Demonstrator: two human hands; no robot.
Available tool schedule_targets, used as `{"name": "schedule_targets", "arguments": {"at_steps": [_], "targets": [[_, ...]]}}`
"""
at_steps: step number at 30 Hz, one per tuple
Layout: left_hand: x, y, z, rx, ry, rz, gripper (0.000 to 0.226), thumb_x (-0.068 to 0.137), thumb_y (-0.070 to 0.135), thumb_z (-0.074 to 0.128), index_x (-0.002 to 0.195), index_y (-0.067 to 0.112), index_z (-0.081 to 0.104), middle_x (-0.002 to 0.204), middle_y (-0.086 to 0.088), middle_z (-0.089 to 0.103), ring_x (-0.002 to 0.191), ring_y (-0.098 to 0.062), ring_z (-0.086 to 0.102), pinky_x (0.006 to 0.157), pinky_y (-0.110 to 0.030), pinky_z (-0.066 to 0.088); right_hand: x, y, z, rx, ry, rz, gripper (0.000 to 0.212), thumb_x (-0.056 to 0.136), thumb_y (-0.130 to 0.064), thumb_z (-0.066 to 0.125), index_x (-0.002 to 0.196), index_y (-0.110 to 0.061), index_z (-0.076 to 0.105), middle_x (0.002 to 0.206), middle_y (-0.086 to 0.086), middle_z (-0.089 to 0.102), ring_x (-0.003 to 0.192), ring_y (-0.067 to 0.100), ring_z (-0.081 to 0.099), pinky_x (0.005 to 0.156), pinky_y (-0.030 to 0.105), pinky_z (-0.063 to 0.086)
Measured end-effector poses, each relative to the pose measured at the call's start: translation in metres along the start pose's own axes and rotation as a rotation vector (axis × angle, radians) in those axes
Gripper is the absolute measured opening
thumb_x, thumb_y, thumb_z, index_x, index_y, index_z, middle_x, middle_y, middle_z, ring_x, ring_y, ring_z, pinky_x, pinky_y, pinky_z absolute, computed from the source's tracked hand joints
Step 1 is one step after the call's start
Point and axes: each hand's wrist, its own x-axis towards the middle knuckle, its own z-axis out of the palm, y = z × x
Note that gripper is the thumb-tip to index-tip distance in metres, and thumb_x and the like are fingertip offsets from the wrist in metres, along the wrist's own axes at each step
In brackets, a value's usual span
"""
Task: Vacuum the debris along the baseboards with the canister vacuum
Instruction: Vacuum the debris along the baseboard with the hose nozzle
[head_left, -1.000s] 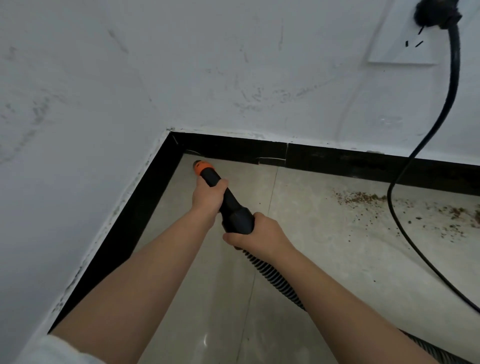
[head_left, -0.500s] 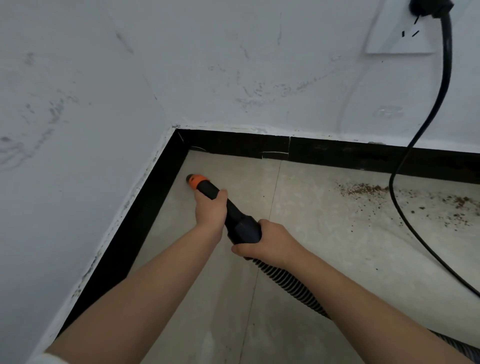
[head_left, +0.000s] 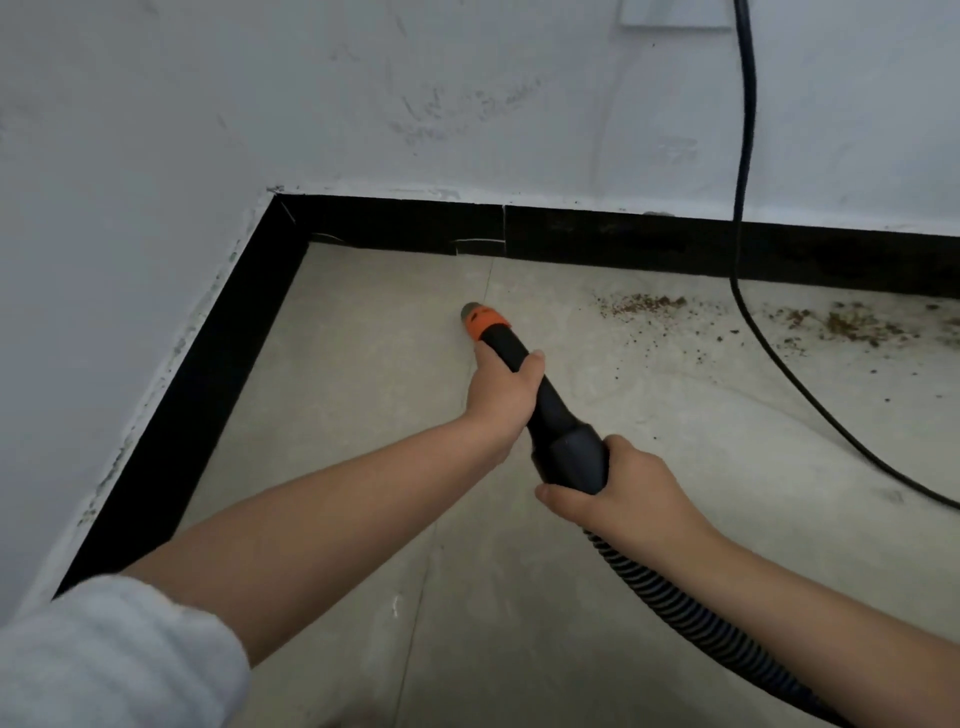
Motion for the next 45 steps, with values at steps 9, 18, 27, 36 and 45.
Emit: {"name": "schedule_targets", "arguments": {"at_steps": [9,18,27,36,45], "targets": [[0.027,0.035,0.042,0.013,-0.027,-0.006,0.053,0.097,0.028,0.045,0.143,0.012,0.025,0.130,-0.015,0.049,0.116,-0.031,0.051,0.098,-0.042,0.046,0.031,0.014,-0.037,0.079,0.055,-0.021,0.042,0.074,-0.042,0.072,0.096,-0.012,0.052,0.086,0.002,0.062,0.068,0.008,0.056,0.050,0.020,0.039],[0.061,0.011,-0.058,-0.129,0.270,-0.048,0.058,0.097,0.028,0.046,0.146,0.013,0.021,0.133,-0.016,0.048,0.118,-0.032,0.051,0.099,-0.042,0.046,0.084,-0.055,0.007,0.015,-0.152,-0.219,0.037,0.074,-0.036,0.074,0.094,-0.017,0.049,0.077,-0.010,0.053,0.065,0.001,0.052,0.048,0.014,0.039],[0.129,0.002,-0.161,-0.093,0.205,-0.025,0.058,0.097,0.025,0.047,0.148,0.019,0.020,0.137,-0.013,0.044,0.119,-0.031,0.049,0.081,-0.034,0.045,0.135,-0.124,0.094,0.154,-0.144,-0.196,0.047,0.074,-0.039,0.073,0.102,-0.013,0.045,0.098,0.002,0.056,0.084,0.016,0.057,0.069,0.029,0.050],[0.132,0.002,-0.147,-0.079,0.191,0.015,0.064,0.096,0.029,0.048,0.150,0.019,0.015,0.144,-0.013,0.039,0.125,-0.031,0.046,0.102,-0.044,0.043,0.138,-0.117,0.093,0.163,-0.073,-0.162,0.045,0.076,-0.039,0.071,0.100,-0.015,0.041,0.084,-0.006,0.049,0.071,0.008,0.052,0.053,0.020,0.043],[0.067,-0.004,-0.079,-0.072,0.170,0.041,0.063,0.098,0.029,0.043,0.151,0.016,0.011,0.144,-0.010,0.040,0.127,-0.026,0.043,0.102,-0.031,0.037,0.081,-0.061,0.051,0.094,-0.053,-0.121,0.046,0.073,-0.042,0.073,0.098,-0.015,0.044,0.084,-0.007,0.053,0.068,0.002,0.052,0.052,0.017,0.043]]}}
